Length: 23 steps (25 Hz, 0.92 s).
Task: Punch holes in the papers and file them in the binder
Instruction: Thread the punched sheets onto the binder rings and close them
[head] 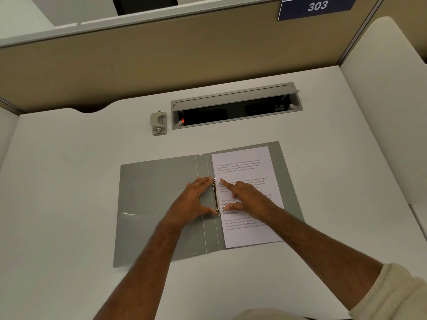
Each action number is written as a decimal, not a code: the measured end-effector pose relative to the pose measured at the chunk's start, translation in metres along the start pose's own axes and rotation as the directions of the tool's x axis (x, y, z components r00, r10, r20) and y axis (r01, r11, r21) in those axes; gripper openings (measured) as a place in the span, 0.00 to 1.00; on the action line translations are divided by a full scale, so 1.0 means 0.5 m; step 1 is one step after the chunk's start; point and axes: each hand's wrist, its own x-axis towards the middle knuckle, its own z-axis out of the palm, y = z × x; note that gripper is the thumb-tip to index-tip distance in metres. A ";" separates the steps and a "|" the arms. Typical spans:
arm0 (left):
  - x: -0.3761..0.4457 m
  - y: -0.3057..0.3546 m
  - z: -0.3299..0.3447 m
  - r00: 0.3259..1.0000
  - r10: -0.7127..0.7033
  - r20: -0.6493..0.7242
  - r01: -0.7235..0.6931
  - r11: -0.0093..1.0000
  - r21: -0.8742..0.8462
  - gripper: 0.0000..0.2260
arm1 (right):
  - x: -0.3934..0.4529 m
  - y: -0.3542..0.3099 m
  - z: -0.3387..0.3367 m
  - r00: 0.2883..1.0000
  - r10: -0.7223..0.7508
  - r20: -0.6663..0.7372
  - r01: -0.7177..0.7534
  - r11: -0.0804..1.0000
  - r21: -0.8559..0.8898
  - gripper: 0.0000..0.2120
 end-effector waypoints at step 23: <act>0.006 0.002 0.015 0.999 0.053 -0.002 -0.053 0.997 0.056 0.49 | -0.004 0.005 0.025 0.998 0.004 -0.064 -0.005 1.000 -0.009 0.42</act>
